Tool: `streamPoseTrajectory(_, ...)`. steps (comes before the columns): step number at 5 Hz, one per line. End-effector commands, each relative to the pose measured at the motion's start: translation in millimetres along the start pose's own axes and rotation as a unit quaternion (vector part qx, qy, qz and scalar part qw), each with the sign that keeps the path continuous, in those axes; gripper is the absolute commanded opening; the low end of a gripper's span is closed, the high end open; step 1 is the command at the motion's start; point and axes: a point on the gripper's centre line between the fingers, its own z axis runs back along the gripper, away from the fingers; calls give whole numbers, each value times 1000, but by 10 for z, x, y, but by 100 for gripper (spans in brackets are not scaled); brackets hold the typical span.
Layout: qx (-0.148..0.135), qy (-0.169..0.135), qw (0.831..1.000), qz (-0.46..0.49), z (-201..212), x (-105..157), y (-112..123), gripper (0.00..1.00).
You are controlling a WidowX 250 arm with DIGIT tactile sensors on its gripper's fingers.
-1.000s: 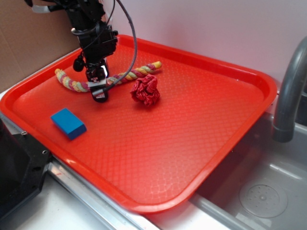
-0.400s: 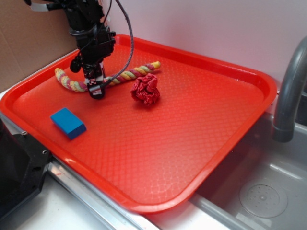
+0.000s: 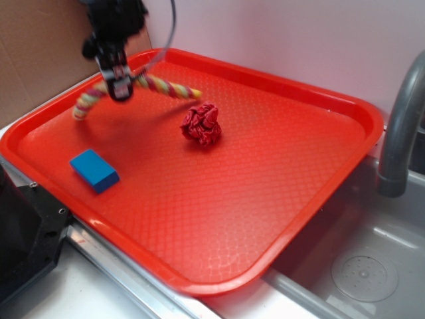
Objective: Grab the multicolored rope.
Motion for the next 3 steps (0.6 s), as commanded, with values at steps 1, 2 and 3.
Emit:
streamPoseTrajectory(1,-27,-34,992,115,955,-29,-293,0)
streamPoseTrajectory(2,2,-56,990,129,1191,-156,-538,0)
streamPoseTrajectory(3,-83,-56,983,153,1074,-132,-469,0)
